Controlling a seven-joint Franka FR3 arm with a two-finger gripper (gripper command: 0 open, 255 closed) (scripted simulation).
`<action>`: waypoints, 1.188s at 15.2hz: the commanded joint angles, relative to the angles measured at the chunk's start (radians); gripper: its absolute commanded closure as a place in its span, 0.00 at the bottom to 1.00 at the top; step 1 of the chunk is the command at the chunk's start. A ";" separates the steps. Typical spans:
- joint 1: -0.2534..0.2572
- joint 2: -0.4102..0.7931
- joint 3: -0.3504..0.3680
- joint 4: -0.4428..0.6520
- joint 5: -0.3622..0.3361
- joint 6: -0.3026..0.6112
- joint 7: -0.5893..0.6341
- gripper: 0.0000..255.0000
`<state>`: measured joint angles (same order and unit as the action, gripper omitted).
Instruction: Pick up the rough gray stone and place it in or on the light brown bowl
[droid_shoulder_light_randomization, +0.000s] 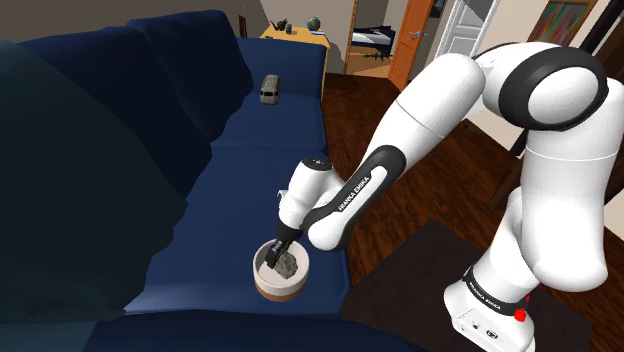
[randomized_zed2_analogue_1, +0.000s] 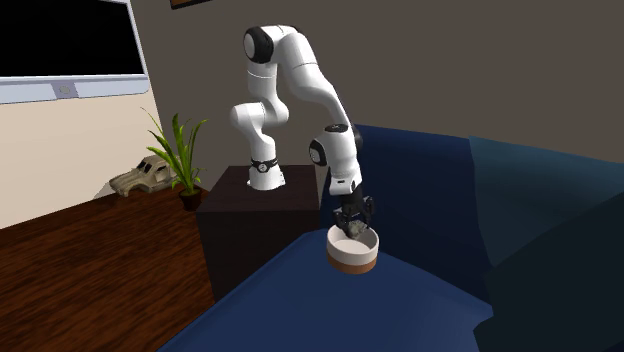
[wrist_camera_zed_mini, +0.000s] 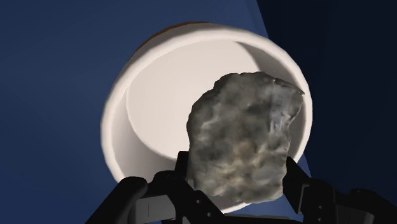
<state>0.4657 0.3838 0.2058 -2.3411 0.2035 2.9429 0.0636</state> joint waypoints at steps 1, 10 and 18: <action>-0.001 0.008 0.001 0.000 0.001 0.009 -0.002 1.00; -0.001 0.008 0.001 0.000 0.000 0.009 -0.002 0.00; -0.028 -0.140 0.018 -0.052 0.020 -0.089 -0.013 0.00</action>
<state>0.4396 0.2586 0.2226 -2.3904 0.2221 2.8673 0.0518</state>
